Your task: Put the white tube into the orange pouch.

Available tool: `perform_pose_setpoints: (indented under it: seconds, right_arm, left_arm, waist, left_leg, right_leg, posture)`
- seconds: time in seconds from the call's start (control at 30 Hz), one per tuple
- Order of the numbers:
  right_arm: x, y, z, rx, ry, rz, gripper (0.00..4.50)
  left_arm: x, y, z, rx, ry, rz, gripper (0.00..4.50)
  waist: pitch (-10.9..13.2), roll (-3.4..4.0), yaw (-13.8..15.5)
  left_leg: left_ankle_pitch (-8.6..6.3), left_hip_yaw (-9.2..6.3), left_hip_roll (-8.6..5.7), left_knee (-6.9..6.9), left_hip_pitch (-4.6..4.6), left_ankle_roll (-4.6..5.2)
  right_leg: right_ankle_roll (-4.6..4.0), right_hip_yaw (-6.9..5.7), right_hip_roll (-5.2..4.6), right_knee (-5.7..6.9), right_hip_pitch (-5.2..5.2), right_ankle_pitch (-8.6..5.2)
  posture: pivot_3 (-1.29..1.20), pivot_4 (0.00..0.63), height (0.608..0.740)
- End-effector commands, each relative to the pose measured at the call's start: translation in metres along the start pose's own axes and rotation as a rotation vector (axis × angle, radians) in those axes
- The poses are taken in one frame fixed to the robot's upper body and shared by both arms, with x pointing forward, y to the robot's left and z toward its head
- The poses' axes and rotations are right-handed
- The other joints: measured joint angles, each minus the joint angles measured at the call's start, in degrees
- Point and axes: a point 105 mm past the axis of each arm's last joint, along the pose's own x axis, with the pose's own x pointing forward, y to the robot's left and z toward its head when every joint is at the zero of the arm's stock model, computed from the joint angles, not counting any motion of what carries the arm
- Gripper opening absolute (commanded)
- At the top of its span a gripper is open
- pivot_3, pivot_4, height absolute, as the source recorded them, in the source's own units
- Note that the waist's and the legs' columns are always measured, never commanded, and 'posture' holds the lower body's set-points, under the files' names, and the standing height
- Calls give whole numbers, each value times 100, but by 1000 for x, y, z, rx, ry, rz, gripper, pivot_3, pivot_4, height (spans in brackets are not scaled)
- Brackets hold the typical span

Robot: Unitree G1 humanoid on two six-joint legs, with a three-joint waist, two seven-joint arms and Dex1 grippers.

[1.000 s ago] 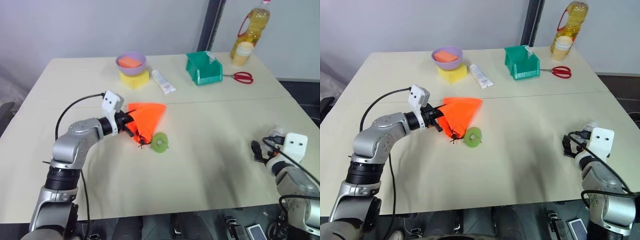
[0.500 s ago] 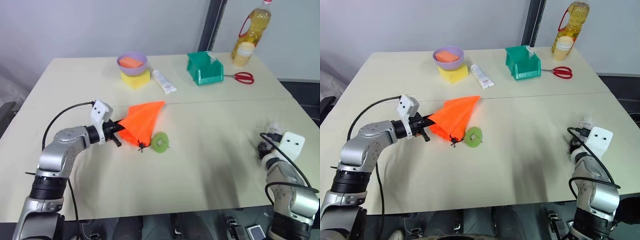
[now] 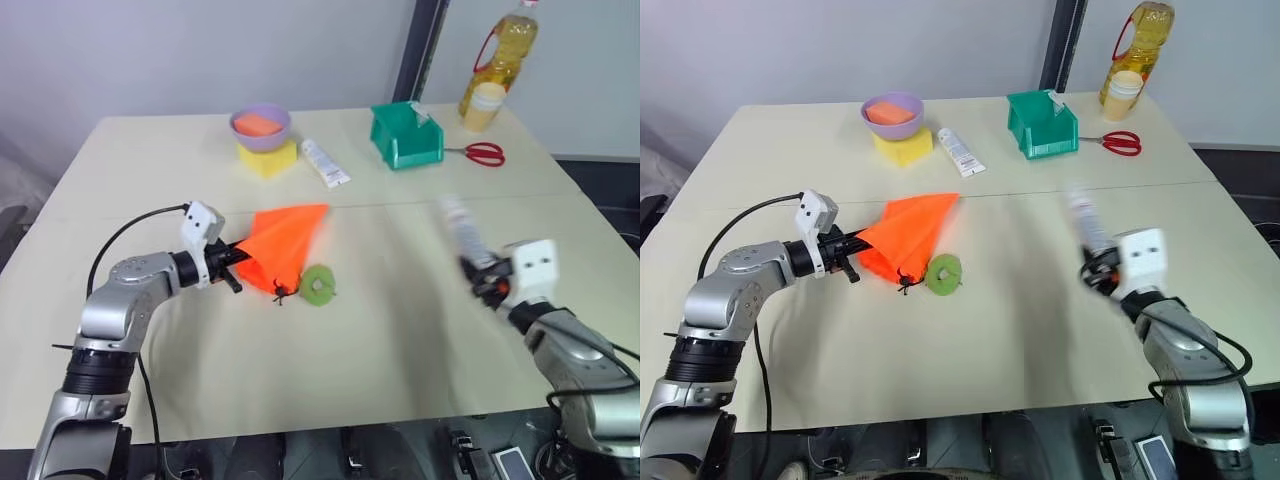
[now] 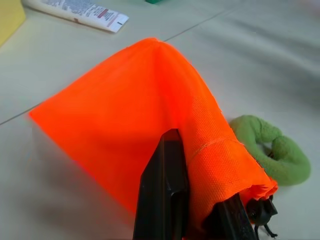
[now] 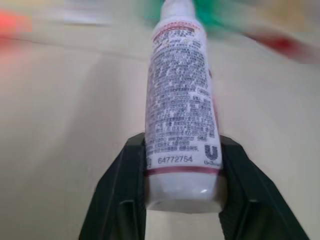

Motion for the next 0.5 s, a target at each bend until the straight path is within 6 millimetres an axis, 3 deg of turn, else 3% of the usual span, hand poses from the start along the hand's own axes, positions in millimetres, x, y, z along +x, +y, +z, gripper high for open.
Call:
perform_pose_setpoints:
  seconds: [0.03,0.27,0.5]
  right_arm:
    - [-6,62,32,48,-97,377,1305]
    - [3,120,35,56,-35,714,1305]
    - [11,142,27,34,48,834,1305]
  left_arm:
    - [-2,-6,14,14,-31,-63,0]
    - [1,-12,19,19,-14,-113,0]
    - [6,-15,22,28,5,-151,0]
  waist:
    - [0,0,8]
    - [2,-6,17]
    - [2,-7,28]
  left_leg:
    - [0,0,0,0,0,0]
    - [0,5,-2,22,-3,0]
    - [0,2,-4,20,-8,0]
  right_leg:
    - [0,-1,0,0,0,0]
    - [-19,1,-10,0,4,-9]
    - [-1,-4,-10,-4,2,0]
  posture:
    - [0,150,731]
    - [0,150,731]
    - [0,150,731]
